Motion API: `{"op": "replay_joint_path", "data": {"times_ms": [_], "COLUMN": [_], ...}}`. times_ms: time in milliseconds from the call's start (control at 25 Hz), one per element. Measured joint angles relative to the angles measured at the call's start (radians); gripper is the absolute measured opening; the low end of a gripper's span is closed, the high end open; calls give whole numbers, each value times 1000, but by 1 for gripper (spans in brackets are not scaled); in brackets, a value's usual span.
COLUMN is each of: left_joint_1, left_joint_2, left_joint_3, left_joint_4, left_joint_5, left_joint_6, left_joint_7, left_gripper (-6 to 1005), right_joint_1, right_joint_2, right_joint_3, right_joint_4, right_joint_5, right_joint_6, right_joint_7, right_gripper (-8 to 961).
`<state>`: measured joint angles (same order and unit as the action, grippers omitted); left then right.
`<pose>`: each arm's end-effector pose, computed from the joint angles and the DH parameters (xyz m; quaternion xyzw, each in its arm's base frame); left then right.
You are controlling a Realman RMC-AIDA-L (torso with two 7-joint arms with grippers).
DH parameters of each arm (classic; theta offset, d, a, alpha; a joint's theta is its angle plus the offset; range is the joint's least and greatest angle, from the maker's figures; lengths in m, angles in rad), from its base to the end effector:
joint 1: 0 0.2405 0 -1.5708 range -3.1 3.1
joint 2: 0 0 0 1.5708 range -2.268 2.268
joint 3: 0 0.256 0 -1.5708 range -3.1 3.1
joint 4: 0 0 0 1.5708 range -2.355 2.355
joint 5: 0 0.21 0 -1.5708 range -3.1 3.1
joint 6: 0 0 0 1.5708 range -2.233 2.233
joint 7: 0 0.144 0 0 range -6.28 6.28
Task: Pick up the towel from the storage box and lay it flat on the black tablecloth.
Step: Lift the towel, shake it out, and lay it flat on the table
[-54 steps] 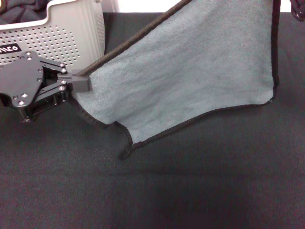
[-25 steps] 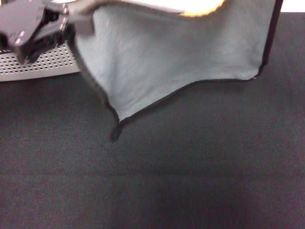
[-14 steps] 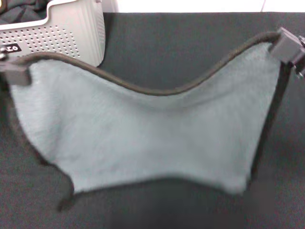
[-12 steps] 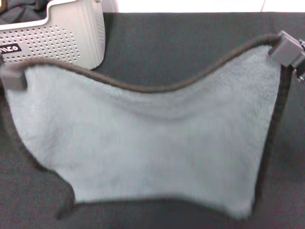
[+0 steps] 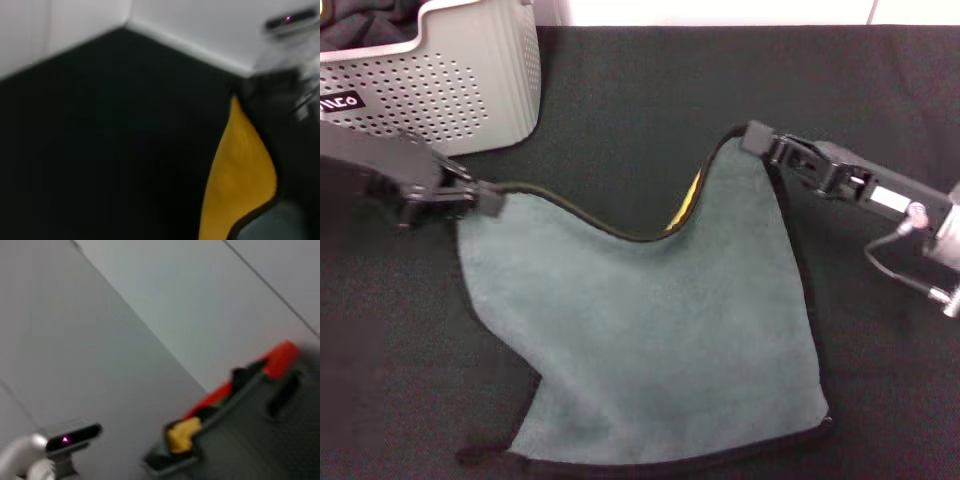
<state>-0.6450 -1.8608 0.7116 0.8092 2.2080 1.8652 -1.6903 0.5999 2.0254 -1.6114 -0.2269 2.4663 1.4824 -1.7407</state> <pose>-0.2491 0.3456 0.0951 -0.9691 -0.2250 -0.0957 0.0335 0.2095 0.3316 -0.0424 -0.8050 0.3551 0.4728 0.0480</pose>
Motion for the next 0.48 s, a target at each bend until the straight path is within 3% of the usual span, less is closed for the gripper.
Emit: {"op": "replay_joint_path", "data": {"times_ms": [120, 480], "left_joint_1": [-45, -91], "left_joint_2": [-13, -20], "left_joint_3": [-2, -2], "left_joint_4": [-33, -48], "left_joint_5": [82, 118], "left_joint_6": [-83, -217], "left_joint_7": [-9, -63], "left_gripper": [20, 20], "right_joint_1": [28, 17], "right_joint_2": [-6, -26], "right_joint_3": [2, 71], "right_joint_4": [20, -18], "right_joint_5": [-6, -7], "right_joint_6": [-63, -202], "right_joint_7": [-8, -37], "right_gripper": [6, 6]}}
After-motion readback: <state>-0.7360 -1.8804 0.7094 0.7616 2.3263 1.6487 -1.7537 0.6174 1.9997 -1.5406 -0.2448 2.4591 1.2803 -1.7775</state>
